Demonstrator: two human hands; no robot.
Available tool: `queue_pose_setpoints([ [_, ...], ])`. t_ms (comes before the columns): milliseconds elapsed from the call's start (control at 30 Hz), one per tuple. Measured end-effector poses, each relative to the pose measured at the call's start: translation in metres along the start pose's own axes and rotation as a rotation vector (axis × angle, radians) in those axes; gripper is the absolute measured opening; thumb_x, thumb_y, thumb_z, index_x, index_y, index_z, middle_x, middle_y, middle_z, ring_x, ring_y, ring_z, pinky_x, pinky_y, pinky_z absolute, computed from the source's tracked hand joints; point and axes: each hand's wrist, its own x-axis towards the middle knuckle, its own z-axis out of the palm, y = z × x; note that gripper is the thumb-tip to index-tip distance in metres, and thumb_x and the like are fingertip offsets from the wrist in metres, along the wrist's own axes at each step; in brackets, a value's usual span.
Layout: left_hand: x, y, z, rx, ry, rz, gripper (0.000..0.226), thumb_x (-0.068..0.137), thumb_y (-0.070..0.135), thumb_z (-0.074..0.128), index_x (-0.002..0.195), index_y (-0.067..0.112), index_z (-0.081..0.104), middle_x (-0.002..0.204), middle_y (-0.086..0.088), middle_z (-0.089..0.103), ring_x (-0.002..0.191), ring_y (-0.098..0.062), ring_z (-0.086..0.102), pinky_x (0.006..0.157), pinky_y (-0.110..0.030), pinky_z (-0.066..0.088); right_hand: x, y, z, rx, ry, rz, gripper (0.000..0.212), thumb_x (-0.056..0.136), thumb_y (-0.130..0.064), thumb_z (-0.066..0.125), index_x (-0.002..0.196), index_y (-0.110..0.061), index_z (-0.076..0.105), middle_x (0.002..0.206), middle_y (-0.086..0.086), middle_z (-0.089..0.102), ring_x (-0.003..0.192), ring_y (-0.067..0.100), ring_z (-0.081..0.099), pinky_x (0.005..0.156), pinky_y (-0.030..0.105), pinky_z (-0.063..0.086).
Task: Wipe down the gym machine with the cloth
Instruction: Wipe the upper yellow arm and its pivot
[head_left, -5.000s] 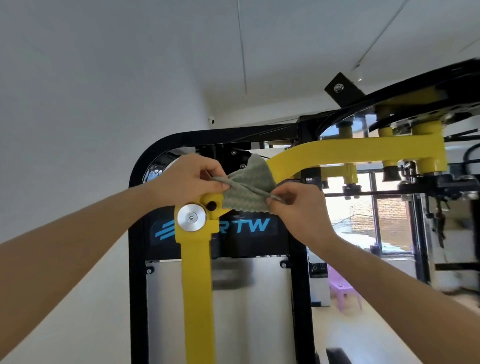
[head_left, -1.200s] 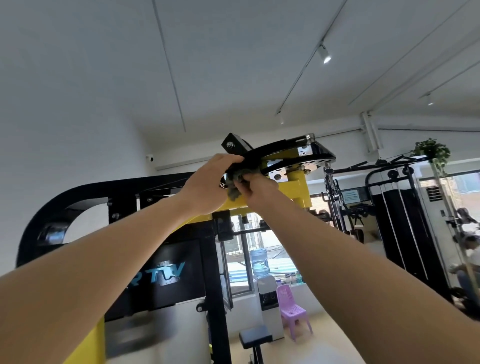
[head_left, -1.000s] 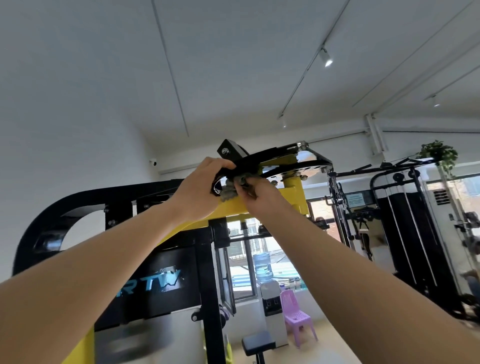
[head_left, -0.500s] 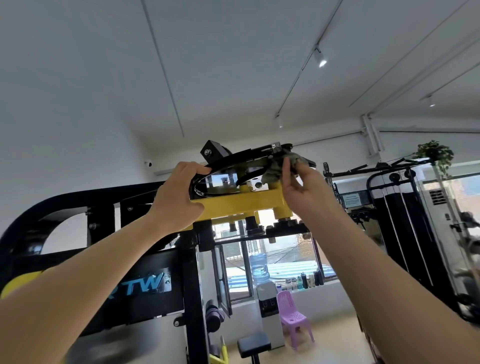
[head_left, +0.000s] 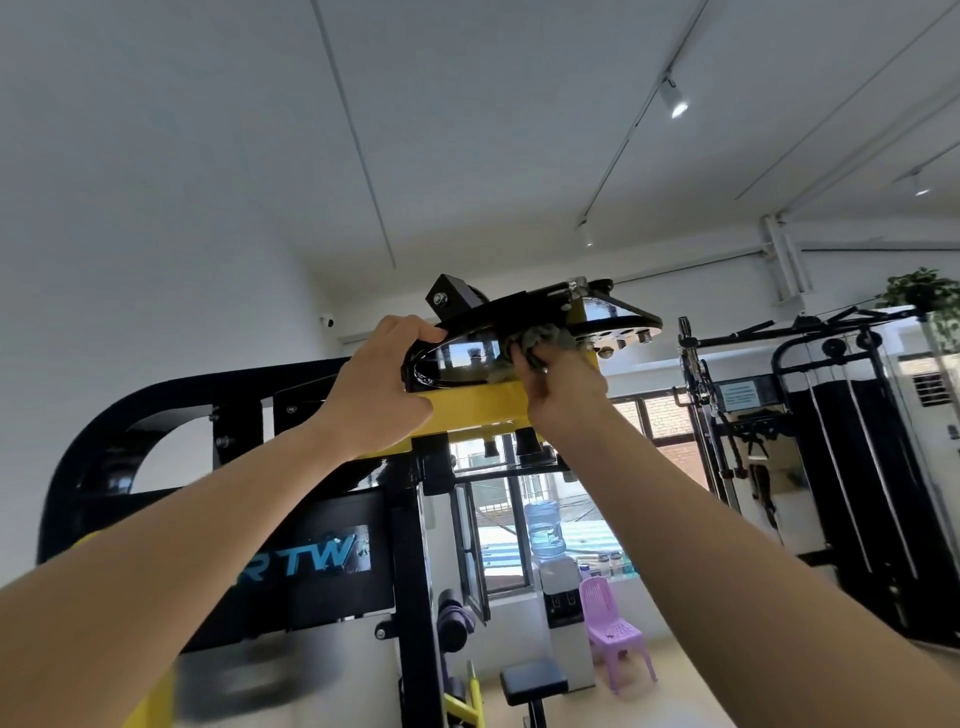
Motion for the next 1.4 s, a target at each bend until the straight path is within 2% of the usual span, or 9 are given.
queue_pose_setpoints([
  [233, -0.001, 0.001, -0.002, -0.015, -0.035, -0.041, 0.079, 0.055, 0.006, 0.055, 0.124, 0.045, 0.048, 0.135, 0.015, 0.047, 0.124, -0.008, 0.048, 0.108, -0.037, 0.044, 0.012, 0.042, 0.015, -0.104, 0.172, -0.067, 0.022, 0.095, 0.017, 0.046, 0.097, -0.001, 0.056, 0.097, 0.025, 0.062, 0.06, 0.026, 0.069, 0.053, 0.028, 0.06],
  [333, 0.0, -0.001, -0.001, -0.01, -0.032, -0.043, 0.081, 0.055, 0.003, 0.056, 0.124, 0.045, 0.048, 0.134, 0.015, 0.048, 0.127, -0.008, 0.047, 0.109, -0.037, 0.043, 0.019, 0.047, 0.013, -0.234, 0.164, -0.106, 0.027, 0.091, 0.019, 0.05, 0.083, -0.007, 0.056, 0.106, 0.026, 0.064, 0.088, 0.037, 0.07, 0.069, 0.039, 0.06],
  [467, 0.002, -0.005, 0.0, 0.01, -0.006, -0.046, 0.084, 0.064, -0.014, 0.06, 0.129, 0.038, 0.051, 0.132, 0.015, 0.048, 0.125, -0.007, 0.048, 0.11, -0.038, 0.043, 0.016, 0.04, 0.003, -0.205, 0.138, -0.103, 0.024, 0.091, 0.015, 0.056, 0.112, 0.005, 0.063, 0.096, 0.019, 0.068, 0.074, 0.025, 0.068, 0.064, 0.03, 0.063],
  [567, 0.001, -0.003, 0.005, 0.005, 0.034, -0.041, 0.082, 0.065, -0.014, 0.061, 0.125, 0.04, 0.049, 0.133, 0.011, 0.05, 0.122, -0.008, 0.048, 0.109, -0.039, 0.044, 0.01, 0.023, -0.004, -0.128, 0.115, -0.099, 0.016, 0.09, 0.013, 0.062, 0.102, 0.003, 0.066, 0.095, 0.016, 0.071, 0.074, 0.021, 0.07, 0.058, 0.02, 0.06],
  [800, -0.002, 0.002, 0.016, 0.005, 0.12, -0.031, 0.08, 0.067, -0.012, 0.064, 0.123, 0.043, 0.048, 0.135, 0.012, 0.047, 0.128, -0.013, 0.049, 0.108, -0.045, 0.046, 0.013, 0.011, -0.027, -0.319, 0.098, -0.307, 0.042, 0.074, -0.013, 0.089, 0.111, -0.01, 0.069, 0.108, 0.017, 0.074, 0.099, 0.039, 0.071, 0.064, 0.033, 0.051],
  [900, -0.001, 0.004, 0.016, 0.013, 0.128, -0.042, 0.078, 0.067, -0.01, 0.066, 0.122, 0.043, 0.048, 0.135, 0.012, 0.048, 0.129, -0.014, 0.049, 0.108, -0.048, 0.046, 0.014, 0.018, -0.025, -0.434, 0.063, -0.402, 0.048, 0.066, 0.0, 0.089, 0.106, -0.011, 0.065, 0.108, 0.02, 0.072, 0.102, 0.045, 0.069, 0.065, 0.039, 0.057],
  [1033, -0.001, 0.007, 0.014, 0.015, 0.124, -0.052, 0.077, 0.068, -0.009, 0.067, 0.12, 0.044, 0.048, 0.135, 0.011, 0.048, 0.127, -0.017, 0.051, 0.108, -0.048, 0.046, 0.022, 0.028, -0.012, -0.41, 0.116, -0.411, 0.05, 0.069, 0.023, 0.073, 0.106, -0.006, 0.055, 0.1, 0.013, 0.067, 0.088, 0.03, 0.07, 0.079, 0.046, 0.063],
  [1233, -0.002, 0.007, 0.009, 0.026, 0.071, -0.06, 0.083, 0.068, -0.01, 0.066, 0.121, 0.05, 0.044, 0.135, 0.019, 0.043, 0.125, -0.013, 0.048, 0.109, -0.047, 0.046, 0.04, 0.039, -0.009, -0.392, 0.275, -0.397, 0.037, 0.073, 0.016, 0.076, 0.101, -0.005, 0.064, 0.089, 0.006, 0.075, 0.085, 0.024, 0.075, 0.081, 0.047, 0.062],
  [1400, -0.004, 0.007, 0.005, 0.003, 0.029, -0.066, 0.09, 0.063, -0.004, 0.064, 0.109, 0.07, 0.041, 0.138, 0.017, 0.046, 0.13, -0.016, 0.048, 0.109, -0.046, 0.045, 0.038, 0.032, -0.019, -0.528, 0.312, -0.526, 0.035, 0.074, 0.009, 0.081, 0.1, -0.01, 0.067, 0.09, -0.005, 0.069, 0.083, 0.011, 0.069, 0.07, 0.02, 0.06],
])
